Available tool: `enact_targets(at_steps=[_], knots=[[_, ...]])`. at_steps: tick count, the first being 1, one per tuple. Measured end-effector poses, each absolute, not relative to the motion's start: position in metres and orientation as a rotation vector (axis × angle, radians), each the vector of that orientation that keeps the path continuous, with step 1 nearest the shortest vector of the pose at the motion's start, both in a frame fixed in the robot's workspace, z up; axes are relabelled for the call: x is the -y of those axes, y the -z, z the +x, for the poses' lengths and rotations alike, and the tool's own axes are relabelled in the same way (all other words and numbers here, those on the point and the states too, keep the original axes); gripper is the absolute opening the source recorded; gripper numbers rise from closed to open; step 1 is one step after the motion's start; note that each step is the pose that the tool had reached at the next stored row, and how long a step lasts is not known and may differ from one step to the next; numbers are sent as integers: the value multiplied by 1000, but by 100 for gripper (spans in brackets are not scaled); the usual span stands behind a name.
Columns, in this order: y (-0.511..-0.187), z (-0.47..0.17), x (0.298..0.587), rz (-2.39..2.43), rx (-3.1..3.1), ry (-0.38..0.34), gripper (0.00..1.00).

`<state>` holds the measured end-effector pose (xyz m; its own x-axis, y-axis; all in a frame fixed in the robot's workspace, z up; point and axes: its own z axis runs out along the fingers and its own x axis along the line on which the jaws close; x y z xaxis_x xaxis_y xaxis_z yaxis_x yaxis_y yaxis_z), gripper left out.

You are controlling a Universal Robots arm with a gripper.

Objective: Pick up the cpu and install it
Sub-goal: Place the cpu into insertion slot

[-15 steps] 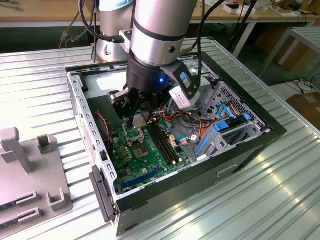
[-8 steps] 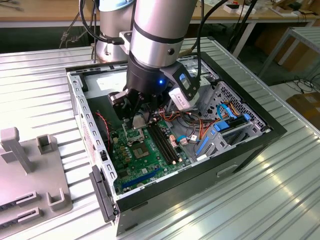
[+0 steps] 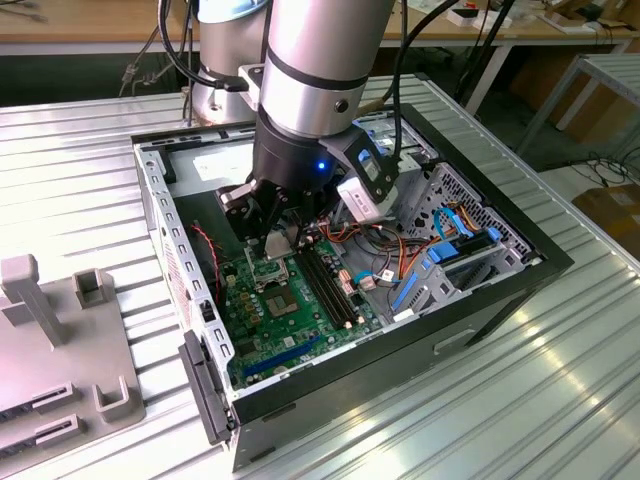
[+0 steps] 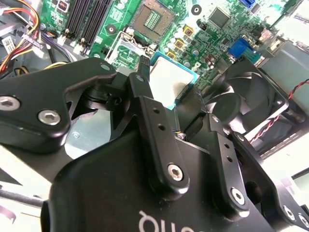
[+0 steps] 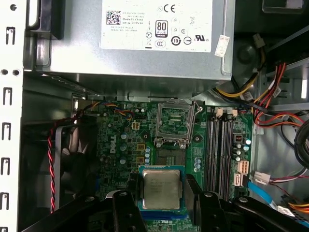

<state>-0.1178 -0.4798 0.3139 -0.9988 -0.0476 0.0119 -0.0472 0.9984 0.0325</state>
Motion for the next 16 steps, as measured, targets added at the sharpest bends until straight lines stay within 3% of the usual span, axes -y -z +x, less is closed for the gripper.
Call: enact_targets(at_steps=[16], knots=[[-310,-118,480,74,3128,50,47]])
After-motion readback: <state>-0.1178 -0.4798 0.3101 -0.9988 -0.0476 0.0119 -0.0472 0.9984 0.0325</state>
